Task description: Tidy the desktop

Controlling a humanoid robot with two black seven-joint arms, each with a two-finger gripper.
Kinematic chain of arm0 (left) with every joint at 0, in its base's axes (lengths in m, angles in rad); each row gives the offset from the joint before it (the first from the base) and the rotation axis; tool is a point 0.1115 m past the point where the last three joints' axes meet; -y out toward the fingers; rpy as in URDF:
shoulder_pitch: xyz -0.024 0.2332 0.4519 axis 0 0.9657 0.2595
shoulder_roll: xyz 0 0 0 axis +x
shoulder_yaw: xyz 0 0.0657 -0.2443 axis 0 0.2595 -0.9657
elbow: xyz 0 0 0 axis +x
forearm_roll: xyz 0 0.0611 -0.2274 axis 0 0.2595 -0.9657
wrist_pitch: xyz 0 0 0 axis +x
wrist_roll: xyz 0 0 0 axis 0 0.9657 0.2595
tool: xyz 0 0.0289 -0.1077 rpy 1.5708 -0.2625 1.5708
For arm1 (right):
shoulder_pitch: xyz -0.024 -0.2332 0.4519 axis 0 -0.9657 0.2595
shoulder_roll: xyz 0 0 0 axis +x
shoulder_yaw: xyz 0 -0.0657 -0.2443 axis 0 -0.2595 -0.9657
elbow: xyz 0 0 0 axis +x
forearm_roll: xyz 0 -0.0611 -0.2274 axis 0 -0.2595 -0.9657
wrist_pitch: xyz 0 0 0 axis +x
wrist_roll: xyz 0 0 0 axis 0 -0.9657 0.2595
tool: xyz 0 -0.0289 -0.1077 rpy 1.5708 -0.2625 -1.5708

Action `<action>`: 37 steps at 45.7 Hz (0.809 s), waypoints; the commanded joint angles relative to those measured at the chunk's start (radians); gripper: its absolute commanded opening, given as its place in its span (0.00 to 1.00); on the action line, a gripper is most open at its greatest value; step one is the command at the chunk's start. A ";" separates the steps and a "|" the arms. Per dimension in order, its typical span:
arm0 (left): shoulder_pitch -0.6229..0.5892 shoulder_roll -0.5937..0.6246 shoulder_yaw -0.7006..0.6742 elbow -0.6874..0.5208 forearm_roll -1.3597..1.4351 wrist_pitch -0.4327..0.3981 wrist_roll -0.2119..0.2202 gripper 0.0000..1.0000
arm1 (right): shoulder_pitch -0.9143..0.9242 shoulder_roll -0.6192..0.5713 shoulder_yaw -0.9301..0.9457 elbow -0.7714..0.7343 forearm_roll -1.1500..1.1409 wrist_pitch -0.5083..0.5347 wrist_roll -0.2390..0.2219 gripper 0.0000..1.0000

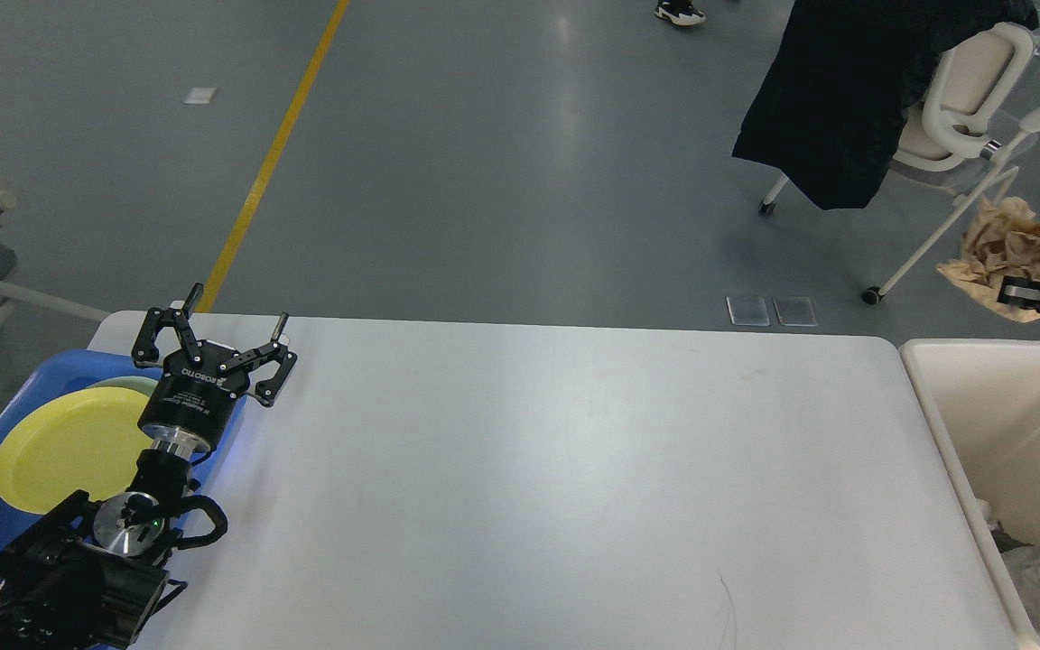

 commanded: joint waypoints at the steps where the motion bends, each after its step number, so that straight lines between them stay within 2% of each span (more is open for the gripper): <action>1: 0.000 0.000 0.000 0.000 0.000 0.000 0.000 1.00 | -0.360 0.000 0.108 -0.413 0.120 0.007 0.005 0.00; 5: 0.000 -0.002 0.000 0.000 0.000 0.000 0.000 1.00 | -0.592 0.026 0.215 -0.641 0.241 0.010 0.003 0.00; 9: 0.000 0.000 0.000 0.000 0.000 0.000 0.000 1.00 | -0.746 0.076 0.306 -0.777 0.332 0.012 -0.005 0.00; 22: 0.000 -0.002 0.000 0.000 0.000 0.000 0.000 1.00 | -0.813 0.099 0.427 -0.805 0.363 0.010 -0.037 0.00; 23: 0.000 0.000 0.000 0.000 0.000 0.000 0.000 1.00 | -0.813 0.099 0.424 -0.805 0.363 0.010 -0.037 0.07; 24: 0.000 -0.002 0.000 0.000 0.000 0.000 0.000 1.00 | -0.813 0.098 0.424 -0.805 0.363 0.012 -0.037 0.31; 25: 0.000 0.000 0.000 0.000 0.000 0.000 0.000 1.00 | -0.813 0.099 0.426 -0.805 0.363 0.013 -0.037 0.76; 26: 0.000 0.000 0.000 0.000 -0.001 0.000 0.000 1.00 | -0.813 0.099 0.427 -0.805 0.363 0.013 -0.038 1.00; 37: 0.000 -0.002 0.000 0.000 0.000 0.000 0.000 1.00 | -0.812 0.115 0.429 -0.805 0.364 0.010 -0.037 1.00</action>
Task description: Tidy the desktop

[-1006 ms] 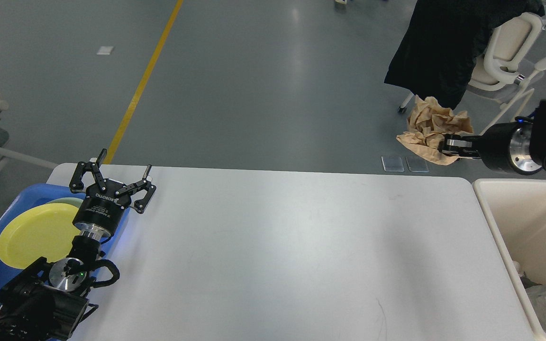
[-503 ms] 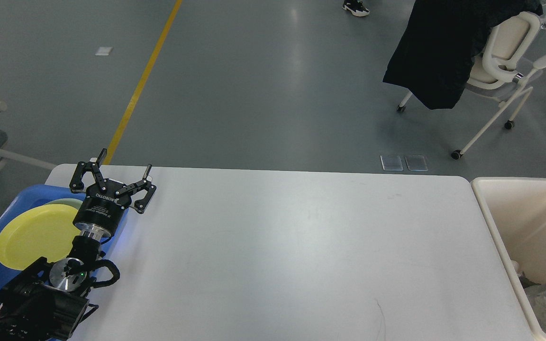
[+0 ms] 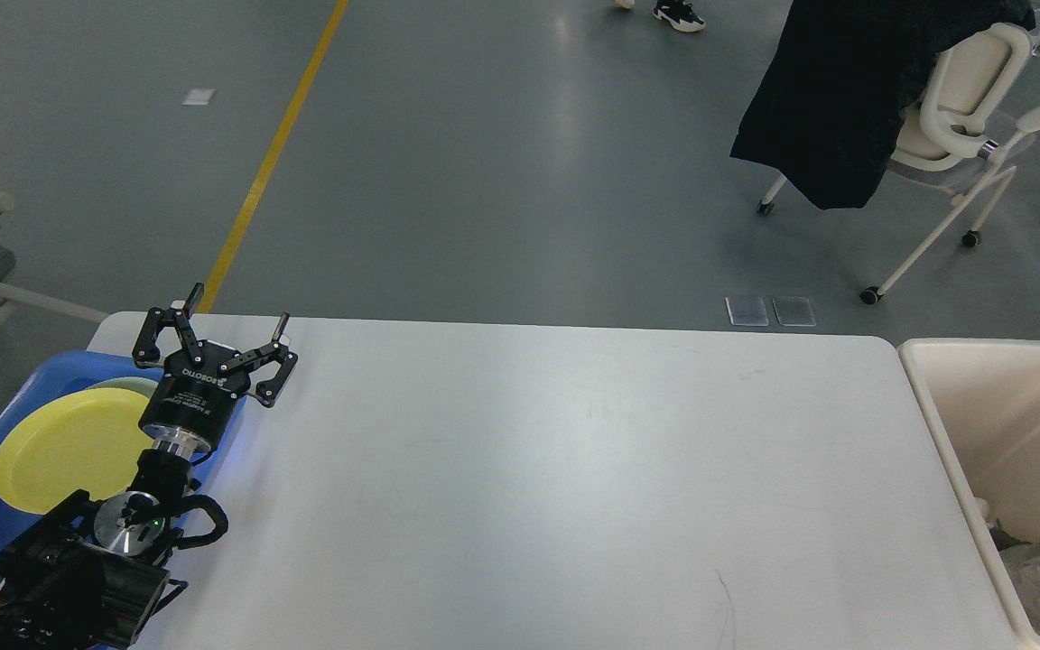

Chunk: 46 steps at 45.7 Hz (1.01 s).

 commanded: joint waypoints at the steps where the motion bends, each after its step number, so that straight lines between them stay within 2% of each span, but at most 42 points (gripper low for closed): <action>1: 0.000 -0.001 0.000 0.000 0.000 0.000 0.000 1.00 | 0.001 0.004 0.000 0.000 0.000 -0.001 0.000 1.00; 26: 0.000 0.000 0.000 0.000 0.000 0.000 0.000 1.00 | 0.081 0.064 -0.006 -0.011 -0.001 -0.005 0.000 1.00; 38: 0.000 -0.001 0.000 0.000 0.000 0.000 0.000 1.00 | 0.274 0.169 0.000 0.000 0.000 0.001 0.002 1.00; 42: 0.000 -0.001 0.000 0.000 0.000 0.000 0.000 1.00 | 0.326 0.186 0.052 0.014 0.009 0.001 0.003 1.00; 46: 0.000 -0.001 0.000 0.000 -0.001 0.000 0.000 1.00 | 0.346 0.218 0.191 0.037 0.046 0.002 0.006 1.00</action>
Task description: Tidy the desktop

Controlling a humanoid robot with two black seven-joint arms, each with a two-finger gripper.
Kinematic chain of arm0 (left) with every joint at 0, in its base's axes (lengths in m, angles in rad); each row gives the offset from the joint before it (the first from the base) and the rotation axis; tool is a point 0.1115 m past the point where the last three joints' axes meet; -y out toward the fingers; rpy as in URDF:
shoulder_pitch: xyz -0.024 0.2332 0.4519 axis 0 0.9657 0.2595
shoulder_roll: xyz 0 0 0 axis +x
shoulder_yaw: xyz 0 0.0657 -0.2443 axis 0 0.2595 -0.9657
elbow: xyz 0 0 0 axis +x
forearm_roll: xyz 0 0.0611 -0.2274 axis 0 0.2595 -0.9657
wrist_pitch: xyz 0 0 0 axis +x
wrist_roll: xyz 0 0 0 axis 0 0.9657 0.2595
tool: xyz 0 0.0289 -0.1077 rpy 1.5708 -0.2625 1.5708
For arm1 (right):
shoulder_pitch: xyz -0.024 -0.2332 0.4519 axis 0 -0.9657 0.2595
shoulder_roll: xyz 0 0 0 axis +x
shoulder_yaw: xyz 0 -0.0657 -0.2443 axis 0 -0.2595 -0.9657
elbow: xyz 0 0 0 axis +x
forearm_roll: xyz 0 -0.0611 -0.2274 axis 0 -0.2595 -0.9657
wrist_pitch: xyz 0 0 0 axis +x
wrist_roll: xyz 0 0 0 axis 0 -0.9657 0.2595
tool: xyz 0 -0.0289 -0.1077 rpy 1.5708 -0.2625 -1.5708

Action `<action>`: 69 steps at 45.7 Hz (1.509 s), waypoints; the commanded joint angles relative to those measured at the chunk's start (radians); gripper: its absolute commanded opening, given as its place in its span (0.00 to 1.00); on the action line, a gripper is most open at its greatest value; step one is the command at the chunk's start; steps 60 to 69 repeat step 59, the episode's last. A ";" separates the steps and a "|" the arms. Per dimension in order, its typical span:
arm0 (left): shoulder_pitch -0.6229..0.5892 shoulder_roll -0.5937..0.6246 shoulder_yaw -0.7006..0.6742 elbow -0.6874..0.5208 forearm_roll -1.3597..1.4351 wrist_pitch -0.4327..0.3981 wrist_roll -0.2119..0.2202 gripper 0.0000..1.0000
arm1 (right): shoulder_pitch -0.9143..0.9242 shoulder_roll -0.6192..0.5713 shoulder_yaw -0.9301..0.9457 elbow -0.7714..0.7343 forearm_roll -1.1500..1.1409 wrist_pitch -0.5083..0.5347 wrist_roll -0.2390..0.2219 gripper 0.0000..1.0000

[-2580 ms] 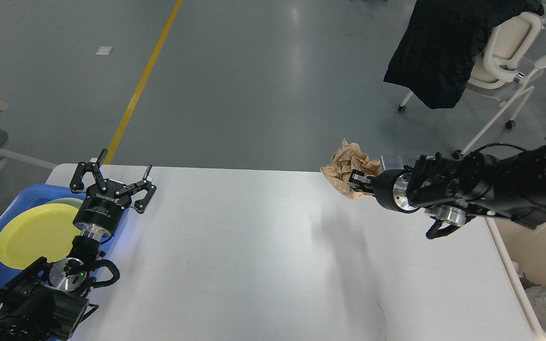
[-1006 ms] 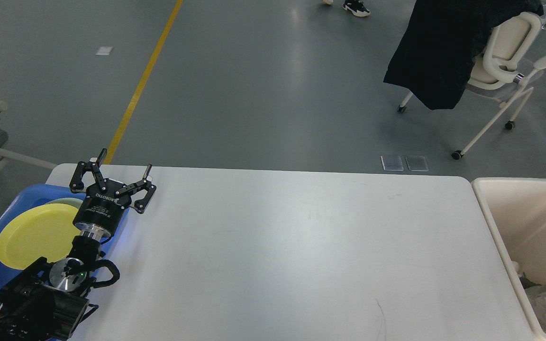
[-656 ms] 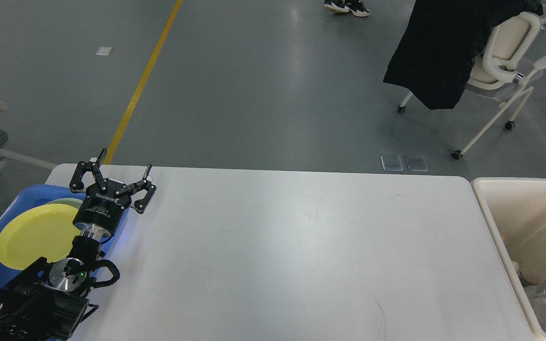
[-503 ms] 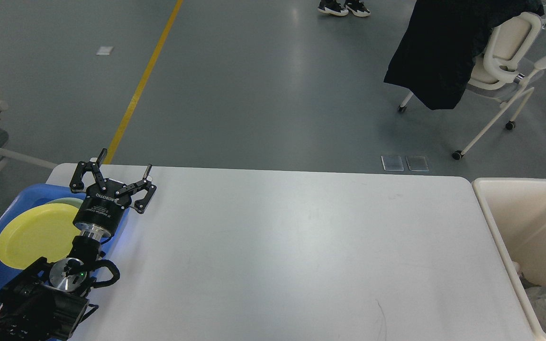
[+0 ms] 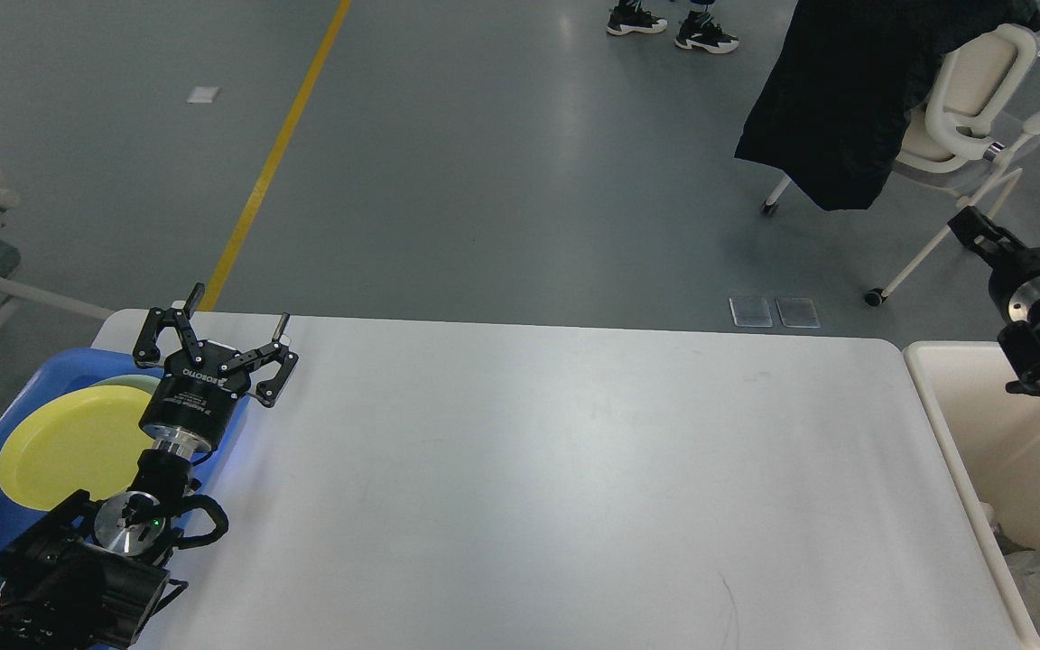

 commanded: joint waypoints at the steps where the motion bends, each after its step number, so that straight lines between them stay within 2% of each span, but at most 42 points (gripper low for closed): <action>1: 0.000 0.000 0.000 0.000 0.000 0.000 0.000 1.00 | 0.038 0.046 0.194 0.030 0.046 0.003 0.003 1.00; 8: 0.000 0.000 0.000 0.000 0.000 0.000 0.000 1.00 | 0.033 0.074 0.583 0.059 0.057 0.005 0.008 1.00; 16: 0.000 0.000 0.000 0.000 0.000 0.000 0.000 1.00 | -0.034 0.095 1.135 0.127 0.095 0.002 0.012 1.00; 19: 0.000 0.000 0.000 0.000 0.000 0.000 0.000 1.00 | -0.056 0.130 1.222 0.142 0.095 0.002 0.012 1.00; 24: 0.000 0.000 0.002 0.000 -0.001 0.000 0.000 1.00 | -0.073 0.149 1.240 0.188 0.095 0.008 0.022 1.00; 26: 0.000 0.000 0.000 0.000 0.000 0.000 0.000 1.00 | -0.088 0.148 1.240 0.215 0.095 0.014 0.063 1.00; 27: 0.000 0.000 0.000 0.000 0.000 0.000 0.000 1.00 | -0.099 0.148 1.237 0.228 0.095 0.022 0.102 1.00; 29: 0.000 0.000 0.002 0.000 -0.001 0.000 0.000 1.00 | -0.123 0.152 1.227 0.257 0.094 0.051 0.202 1.00; 30: 0.000 0.000 0.000 0.000 0.000 0.000 0.000 1.00 | -0.145 0.155 1.223 0.274 0.089 0.089 0.289 1.00; 33: 0.000 0.000 0.000 0.000 0.000 0.000 0.000 1.00 | -0.179 0.155 1.199 0.288 0.084 0.164 0.411 1.00; 36: 0.000 0.000 0.000 0.000 0.000 0.000 0.000 1.00 | -0.203 0.151 1.159 0.288 0.084 0.238 0.471 1.00; 43: 0.000 0.000 0.000 0.000 0.000 0.000 0.000 1.00 | -0.274 0.144 1.125 0.286 0.084 0.421 0.578 1.00; 69: 0.000 0.000 0.000 0.000 0.000 0.000 0.002 1.00 | -0.275 0.154 1.139 0.258 0.090 0.413 0.585 1.00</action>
